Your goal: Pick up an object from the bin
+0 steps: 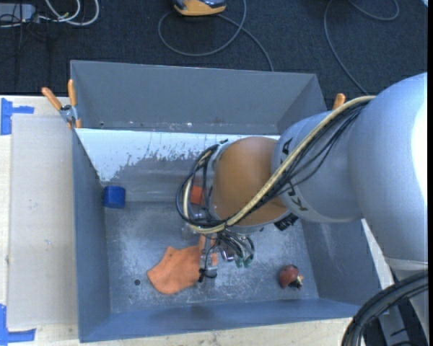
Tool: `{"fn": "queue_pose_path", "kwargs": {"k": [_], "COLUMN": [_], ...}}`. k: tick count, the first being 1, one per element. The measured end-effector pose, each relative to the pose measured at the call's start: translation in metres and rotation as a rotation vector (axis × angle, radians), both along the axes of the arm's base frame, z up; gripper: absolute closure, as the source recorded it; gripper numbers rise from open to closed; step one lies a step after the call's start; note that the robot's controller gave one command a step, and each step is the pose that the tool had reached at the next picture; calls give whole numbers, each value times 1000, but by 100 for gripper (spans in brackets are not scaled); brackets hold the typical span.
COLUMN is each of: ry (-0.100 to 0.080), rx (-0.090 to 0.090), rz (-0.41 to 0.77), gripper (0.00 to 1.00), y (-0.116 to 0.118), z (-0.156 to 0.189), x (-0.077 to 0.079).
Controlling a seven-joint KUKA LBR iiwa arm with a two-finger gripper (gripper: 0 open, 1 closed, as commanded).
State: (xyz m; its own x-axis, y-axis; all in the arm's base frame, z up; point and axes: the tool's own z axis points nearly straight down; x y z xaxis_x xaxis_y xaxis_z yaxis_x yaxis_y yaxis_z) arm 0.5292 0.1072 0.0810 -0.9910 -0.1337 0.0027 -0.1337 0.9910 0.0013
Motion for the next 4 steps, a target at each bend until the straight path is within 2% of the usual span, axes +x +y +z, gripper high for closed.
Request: {"fn": "queue_pose_path", "kwargs": {"k": [1,2,3,4], "ry": [2,0,3,1], "rx": [0,0,1,3], "rz": [61,-8,138,535], "gripper": [0,0,0,0], "y": [4,17,13,4], "z": [-21,-14,-13,-13], "x": [27,-13,-20,-4]}}
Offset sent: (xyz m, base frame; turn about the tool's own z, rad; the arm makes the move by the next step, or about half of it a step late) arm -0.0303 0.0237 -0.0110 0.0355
